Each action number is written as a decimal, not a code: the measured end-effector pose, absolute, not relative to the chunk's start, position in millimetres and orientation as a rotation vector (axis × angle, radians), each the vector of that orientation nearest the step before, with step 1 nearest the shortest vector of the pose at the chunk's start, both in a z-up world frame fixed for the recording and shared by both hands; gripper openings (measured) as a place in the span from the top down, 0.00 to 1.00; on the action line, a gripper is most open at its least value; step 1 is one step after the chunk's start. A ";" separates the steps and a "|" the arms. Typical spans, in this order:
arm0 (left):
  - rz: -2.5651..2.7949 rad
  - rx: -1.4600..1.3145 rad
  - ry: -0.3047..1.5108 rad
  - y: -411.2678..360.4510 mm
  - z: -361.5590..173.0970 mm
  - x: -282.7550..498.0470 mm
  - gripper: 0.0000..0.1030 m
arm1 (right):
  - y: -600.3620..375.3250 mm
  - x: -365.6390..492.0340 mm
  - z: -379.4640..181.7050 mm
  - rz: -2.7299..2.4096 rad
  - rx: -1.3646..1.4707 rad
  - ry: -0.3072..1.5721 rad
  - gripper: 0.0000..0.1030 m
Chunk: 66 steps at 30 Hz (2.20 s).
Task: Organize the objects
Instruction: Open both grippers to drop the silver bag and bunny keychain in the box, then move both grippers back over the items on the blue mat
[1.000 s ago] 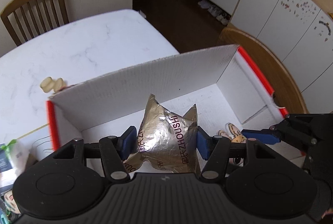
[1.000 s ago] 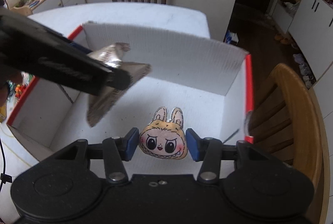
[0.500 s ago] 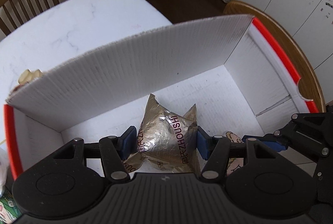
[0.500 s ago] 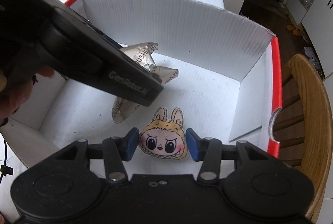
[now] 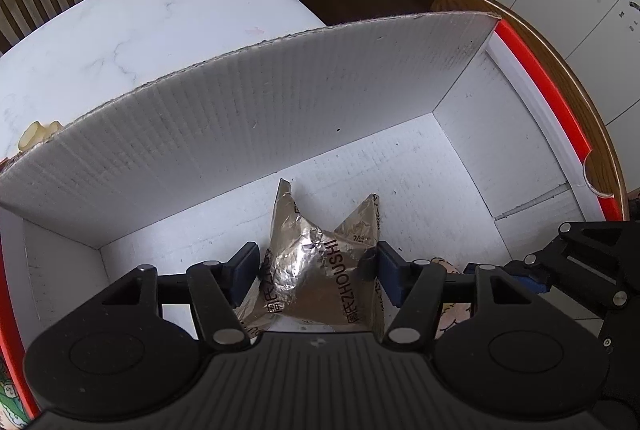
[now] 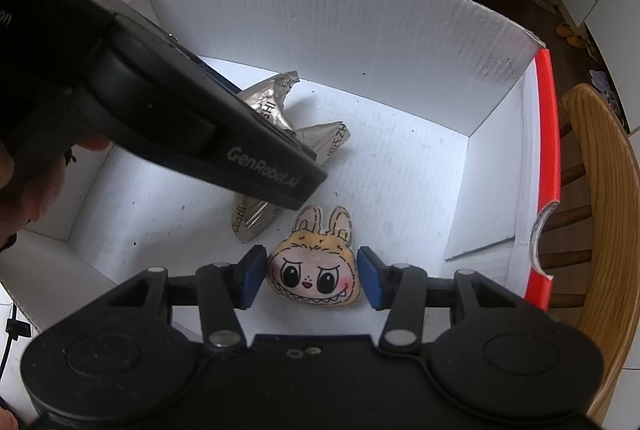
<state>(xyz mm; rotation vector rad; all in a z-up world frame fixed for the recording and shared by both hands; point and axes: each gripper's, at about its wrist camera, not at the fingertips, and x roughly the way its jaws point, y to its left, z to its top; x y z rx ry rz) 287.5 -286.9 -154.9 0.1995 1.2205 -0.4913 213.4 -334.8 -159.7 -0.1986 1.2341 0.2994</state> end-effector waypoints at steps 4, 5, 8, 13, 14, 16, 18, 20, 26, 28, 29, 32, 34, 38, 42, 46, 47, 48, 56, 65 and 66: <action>-0.483 0.192 1.221 -286.6 -152.5 286.5 0.35 | -337.2 210.4 -158.6 0.292 -0.179 1.226 0.43; -0.480 0.190 1.217 -285.4 -151.0 286.0 0.33 | -337.9 209.0 -157.2 0.295 -0.171 1.216 0.40; -0.480 0.181 1.203 -281.7 -145.5 283.9 0.32 | -341.0 208.7 -153.9 0.298 -0.154 1.204 0.38; -0.482 0.172 1.165 -274.1 -132.4 278.2 0.32 | -336.8 212.3 -144.9 0.300 -0.132 1.167 0.36; -0.484 0.169 1.157 -271.9 -128.8 276.8 0.32 | -338.7 215.0 -139.3 0.298 -0.126 1.157 0.36; -0.485 0.163 1.138 -267.4 -121.3 273.2 0.32 | -340.2 212.0 -133.2 0.294 -0.112 1.133 0.35; -0.488 0.153 1.120 -263.1 -113.8 269.0 0.32 | -341.6 208.9 -127.2 0.288 -0.103 1.115 0.35; -0.498 0.144 1.101 -258.2 -105.7 263.8 0.32 | -342.3 206.1 -121.4 0.278 -0.101 1.098 0.35; -0.517 0.112 1.040 -239.6 -79.4 247.3 0.32 | -348.6 200.7 -104.5 0.254 -0.065 1.051 0.35; -0.530 0.098 1.022 -232.0 -70.3 240.8 0.32 | -349.1 194.1 -98.1 0.246 -0.050 1.032 0.35; -0.539 0.093 1.011 -227.8 -65.9 237.3 0.32 | -349.4 191.8 -93.9 0.244 -0.043 1.022 0.35; -0.555 0.085 0.979 -215.3 -53.2 225.9 0.32 | -348.7 184.2 -81.9 0.238 -0.029 0.990 0.35; -0.563 0.074 0.956 -205.0 -45.4 218.4 0.32 | -345.7 177.6 -70.4 0.236 -0.022 0.970 0.34; -0.563 0.078 0.907 -184.6 -31.5 202.4 0.32 | -338.1 168.6 -57.2 0.238 -0.002 0.936 0.28; -0.558 0.062 0.864 -158.9 -20.5 188.0 0.26 | -326.1 160.8 -50.0 0.233 0.007 0.915 0.26; -0.543 0.040 0.831 -128.7 -12.8 176.0 0.25 | -310.5 152.5 -42.4 0.241 0.024 0.889 0.23; -0.539 0.039 0.822 -122.2 -11.3 173.1 0.25 | -305.5 150.2 -40.7 0.244 0.029 0.881 0.22; -0.533 0.042 0.814 -115.4 -10.2 170.0 0.25 | -301.1 148.0 -39.1 0.247 0.034 0.873 0.21; -0.488 0.034 0.770 -54.8 -3.5 150.7 0.23 | -262.8 132.8 -32.4 0.247 0.071 0.827 0.09; -0.434 -0.003 0.779 15.1 -12.6 140.8 0.15 | -216.5 121.2 -35.4 0.259 0.086 0.819 0.08; -0.430 -0.007 0.778 22.7 -14.1 140.2 0.11 | -211.8 120.4 -36.5 0.261 0.087 0.821 0.08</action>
